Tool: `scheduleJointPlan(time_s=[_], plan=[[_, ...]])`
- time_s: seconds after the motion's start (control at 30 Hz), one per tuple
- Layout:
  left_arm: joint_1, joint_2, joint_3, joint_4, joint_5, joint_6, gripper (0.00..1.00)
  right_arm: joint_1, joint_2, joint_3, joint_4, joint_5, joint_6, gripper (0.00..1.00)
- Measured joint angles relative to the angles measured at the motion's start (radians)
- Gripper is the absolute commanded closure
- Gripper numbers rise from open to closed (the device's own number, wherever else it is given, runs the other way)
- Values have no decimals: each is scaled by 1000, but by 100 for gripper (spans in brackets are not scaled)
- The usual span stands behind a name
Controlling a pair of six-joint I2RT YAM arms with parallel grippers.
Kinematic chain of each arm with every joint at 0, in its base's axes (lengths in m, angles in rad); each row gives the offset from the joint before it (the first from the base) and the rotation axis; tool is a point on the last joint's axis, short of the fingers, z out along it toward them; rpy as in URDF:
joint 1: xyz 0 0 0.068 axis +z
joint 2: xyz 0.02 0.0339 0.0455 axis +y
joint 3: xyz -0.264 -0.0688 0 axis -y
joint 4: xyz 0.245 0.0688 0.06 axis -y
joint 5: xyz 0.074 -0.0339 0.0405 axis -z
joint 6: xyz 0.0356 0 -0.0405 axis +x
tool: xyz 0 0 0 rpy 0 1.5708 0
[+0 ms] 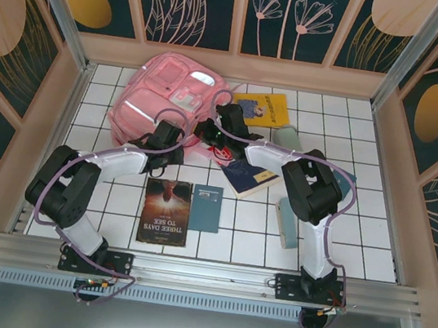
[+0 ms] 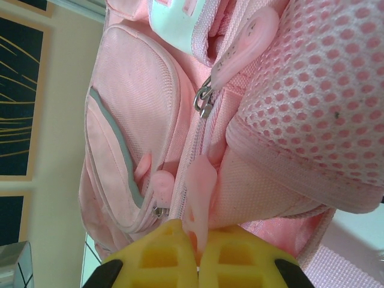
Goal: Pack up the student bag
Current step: Unzip the student bag at the top-left of the table.
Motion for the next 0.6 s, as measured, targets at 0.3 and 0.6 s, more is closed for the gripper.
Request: scheduleJointPlan(time_s=[0.3,0.6], plan=[[3,3,-19,-1,-8,6,100,0,0,-1,3,0,0,100],[-1,-90,-19,-85,-93,-22,100,-16,-66,-113,80,-5,15,100]])
